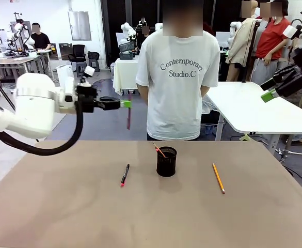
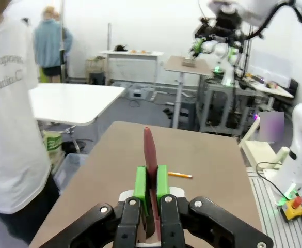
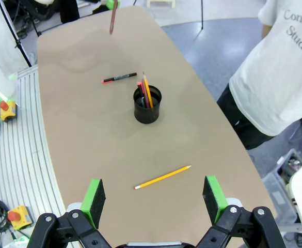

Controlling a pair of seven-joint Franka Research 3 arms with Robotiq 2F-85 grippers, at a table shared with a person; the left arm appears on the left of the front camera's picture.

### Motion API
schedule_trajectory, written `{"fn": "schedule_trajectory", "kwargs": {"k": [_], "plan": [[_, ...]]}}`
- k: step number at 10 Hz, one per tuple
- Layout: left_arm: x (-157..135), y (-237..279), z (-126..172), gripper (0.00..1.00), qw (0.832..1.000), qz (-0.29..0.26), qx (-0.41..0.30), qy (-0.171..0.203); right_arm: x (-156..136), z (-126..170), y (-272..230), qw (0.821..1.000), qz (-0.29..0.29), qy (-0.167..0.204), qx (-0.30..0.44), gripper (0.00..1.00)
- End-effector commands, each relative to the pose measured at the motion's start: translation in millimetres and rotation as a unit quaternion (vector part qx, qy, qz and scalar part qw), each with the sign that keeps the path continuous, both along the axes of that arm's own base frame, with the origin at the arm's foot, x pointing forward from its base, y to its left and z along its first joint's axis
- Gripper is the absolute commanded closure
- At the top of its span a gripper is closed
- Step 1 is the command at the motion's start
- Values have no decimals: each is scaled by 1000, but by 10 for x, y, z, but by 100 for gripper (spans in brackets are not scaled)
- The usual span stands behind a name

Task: Place the pens into the pen holder.
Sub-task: Pick up a writing instrument from the table and place it into the Pen holder.

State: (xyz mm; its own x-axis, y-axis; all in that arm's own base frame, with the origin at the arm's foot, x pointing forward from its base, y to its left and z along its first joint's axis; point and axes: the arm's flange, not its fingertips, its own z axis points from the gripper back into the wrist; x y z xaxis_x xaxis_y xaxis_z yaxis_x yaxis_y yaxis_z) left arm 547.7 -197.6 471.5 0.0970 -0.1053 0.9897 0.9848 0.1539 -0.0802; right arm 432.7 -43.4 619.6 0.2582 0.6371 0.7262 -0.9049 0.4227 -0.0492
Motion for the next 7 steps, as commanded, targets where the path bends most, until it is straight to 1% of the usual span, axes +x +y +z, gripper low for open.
{"fn": "schedule_trajectory", "kwargs": {"k": [1,2,4,6,7], "plan": [[35,-266,-175,100,998,-38,-26,-42,-3,15,2,1000,2,-2,0,0],[-11,-472,-261,100,997,-56,-30,-39,-3,15,2,1000,2,-2,0,0],[-1,-842,-382,100,993,-91,-49,-62,-3,15,2,1000,2,-2,0,0],[61,-1142,-506,100,991,-111,-39,-68,-3,15,2,1000,2,-2,0,0],[138,-1239,-569,100,992,-106,-35,-64,-3,15,2,1000,2,-2,0,0]]}}
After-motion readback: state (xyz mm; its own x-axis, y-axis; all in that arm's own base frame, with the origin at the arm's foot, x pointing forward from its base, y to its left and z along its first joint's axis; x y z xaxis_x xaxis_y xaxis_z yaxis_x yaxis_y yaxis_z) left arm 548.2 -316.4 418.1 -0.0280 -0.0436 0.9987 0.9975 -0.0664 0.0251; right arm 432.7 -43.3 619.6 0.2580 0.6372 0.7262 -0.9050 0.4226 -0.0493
